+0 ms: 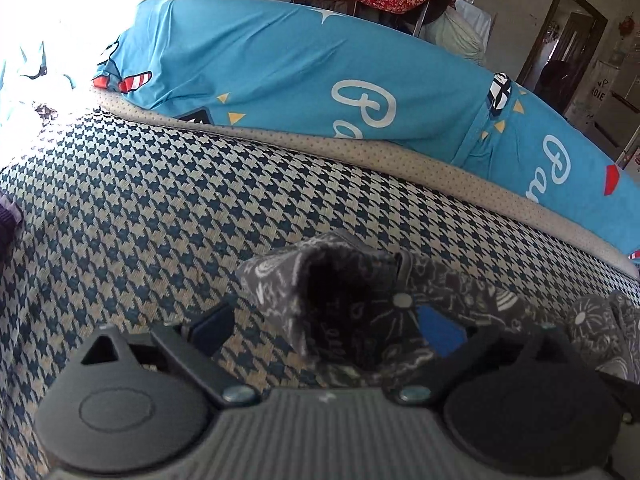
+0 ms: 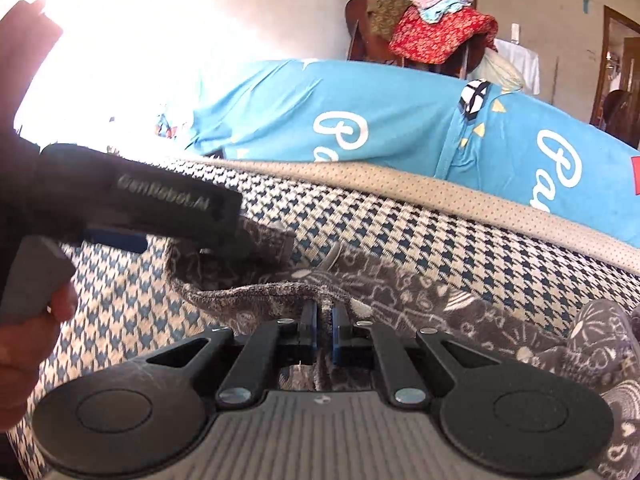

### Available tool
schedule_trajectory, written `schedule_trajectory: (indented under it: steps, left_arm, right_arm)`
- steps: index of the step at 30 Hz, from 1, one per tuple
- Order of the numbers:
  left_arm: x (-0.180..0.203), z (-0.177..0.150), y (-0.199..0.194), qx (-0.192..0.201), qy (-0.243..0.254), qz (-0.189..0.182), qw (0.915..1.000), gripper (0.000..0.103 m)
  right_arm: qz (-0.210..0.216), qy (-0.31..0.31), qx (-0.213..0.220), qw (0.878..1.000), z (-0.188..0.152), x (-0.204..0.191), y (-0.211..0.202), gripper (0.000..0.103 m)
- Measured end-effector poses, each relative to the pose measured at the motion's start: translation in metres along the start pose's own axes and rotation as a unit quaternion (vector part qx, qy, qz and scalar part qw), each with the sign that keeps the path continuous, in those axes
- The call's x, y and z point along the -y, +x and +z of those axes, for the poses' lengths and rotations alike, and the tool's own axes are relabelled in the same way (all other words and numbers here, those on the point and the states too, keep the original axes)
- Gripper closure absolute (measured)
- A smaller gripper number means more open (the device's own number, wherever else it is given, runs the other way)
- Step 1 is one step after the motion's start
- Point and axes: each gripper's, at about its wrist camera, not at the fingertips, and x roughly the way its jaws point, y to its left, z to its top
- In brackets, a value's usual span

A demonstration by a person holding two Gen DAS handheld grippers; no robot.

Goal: Fold clothes

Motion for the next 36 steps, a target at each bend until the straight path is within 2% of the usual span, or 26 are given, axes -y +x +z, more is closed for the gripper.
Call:
schedule_trajectory:
  steps: [4,6,11,15,18,22,27,30,33,36]
  left_arm:
    - [-0.014,-0.001,0.004,-0.048,-0.054,-0.080,0.9942,0.000]
    - [-0.019,-0.002,0.007,-0.064,-0.071,-0.098,0.9906,0.000]
    - [-0.020,-0.006,0.014,-0.087,-0.084,-0.114,0.9861,0.000]
    - [-0.020,-0.004,0.013,-0.092,-0.093,-0.115,0.9847,0.000]
    - [-0.019,-0.003,0.008,-0.090,-0.093,-0.119,0.9843,0.000]
    - [-0.017,-0.004,0.005,-0.101,-0.097,-0.131,0.9814,0.000]
    - [-0.012,-0.011,0.009,-0.121,-0.121,-0.174,0.9697,0.000]
    - [-0.012,-0.013,0.010,-0.119,-0.133,-0.177,0.9679,0.000]
    - [-0.017,-0.016,0.015,-0.132,-0.165,-0.191,0.9587,0.000]
    - [-0.024,-0.020,0.013,-0.135,-0.171,-0.203,0.9546,0.000]
  right_arm:
    - [-0.005,0.044,0.024,0.999,0.010,0.015,-0.008,0.096]
    - [-0.008,0.048,0.029,0.998,0.012,0.019,-0.011,0.096]
    - [0.004,0.045,0.023,0.999,0.010,0.013,-0.014,0.096]
    - [-0.013,0.043,0.029,0.999,0.010,0.015,-0.015,0.096]
    - [-0.029,0.072,0.028,0.997,0.010,0.028,-0.014,0.096]
    - [-0.014,0.104,0.023,0.994,0.010,0.037,-0.013,0.096]
    - [0.010,0.118,0.016,0.993,0.009,0.036,-0.012,0.096]
    - [0.027,0.134,0.009,0.991,0.007,0.036,-0.011,0.095]
    - [0.034,0.138,0.005,0.990,0.006,0.036,-0.012,0.095]
    - [0.053,0.152,0.002,0.987,0.005,0.040,-0.012,0.095]
